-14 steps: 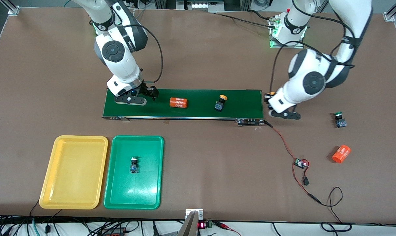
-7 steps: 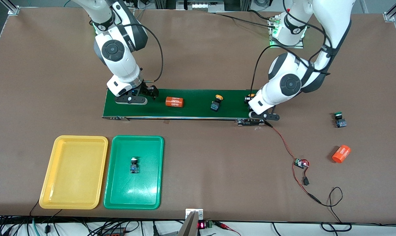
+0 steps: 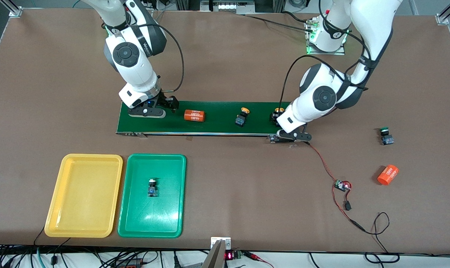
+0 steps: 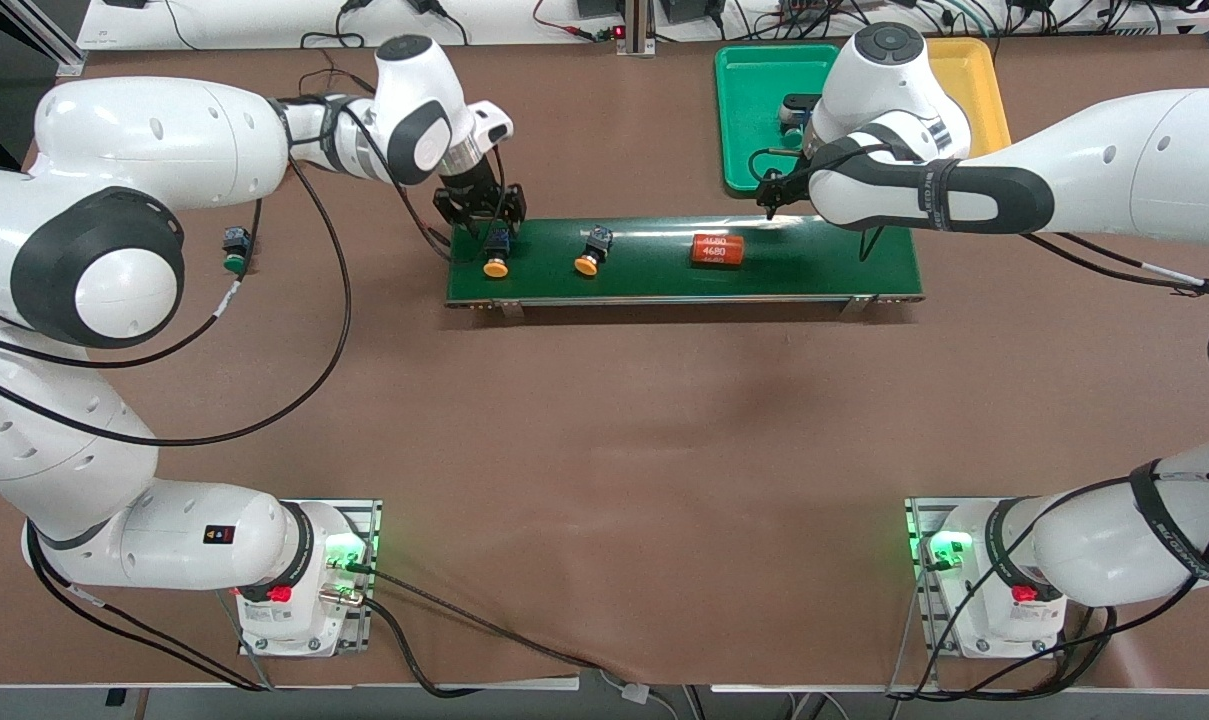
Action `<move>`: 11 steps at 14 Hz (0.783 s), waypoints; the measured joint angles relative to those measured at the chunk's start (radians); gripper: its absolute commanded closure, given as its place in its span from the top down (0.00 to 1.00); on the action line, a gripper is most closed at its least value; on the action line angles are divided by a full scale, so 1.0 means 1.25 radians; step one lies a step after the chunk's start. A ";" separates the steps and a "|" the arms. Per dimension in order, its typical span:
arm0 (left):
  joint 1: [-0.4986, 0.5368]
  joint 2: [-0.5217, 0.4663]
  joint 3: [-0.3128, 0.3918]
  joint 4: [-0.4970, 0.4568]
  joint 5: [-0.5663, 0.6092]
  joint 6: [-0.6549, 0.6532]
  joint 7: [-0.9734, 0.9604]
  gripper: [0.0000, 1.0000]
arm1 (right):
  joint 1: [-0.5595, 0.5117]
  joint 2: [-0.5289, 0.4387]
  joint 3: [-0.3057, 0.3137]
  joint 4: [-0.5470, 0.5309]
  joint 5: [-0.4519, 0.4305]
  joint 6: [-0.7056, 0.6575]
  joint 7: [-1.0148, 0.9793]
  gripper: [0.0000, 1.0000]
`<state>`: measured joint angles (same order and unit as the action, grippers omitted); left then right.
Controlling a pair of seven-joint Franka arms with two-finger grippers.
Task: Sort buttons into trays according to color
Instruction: 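Place the orange-cap button on the belt with the left gripper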
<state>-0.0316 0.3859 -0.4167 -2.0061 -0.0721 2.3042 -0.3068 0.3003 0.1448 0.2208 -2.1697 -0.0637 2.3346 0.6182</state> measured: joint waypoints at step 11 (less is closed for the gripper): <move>0.255 -0.027 0.104 0.059 0.148 -0.052 0.341 1.00 | -0.002 -0.006 -0.003 0.000 0.000 -0.009 0.000 1.00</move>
<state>0.2871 0.3521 -0.2866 -1.9322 0.1133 2.2397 0.1199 0.2980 0.1373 0.2170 -2.1696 -0.0637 2.3239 0.6182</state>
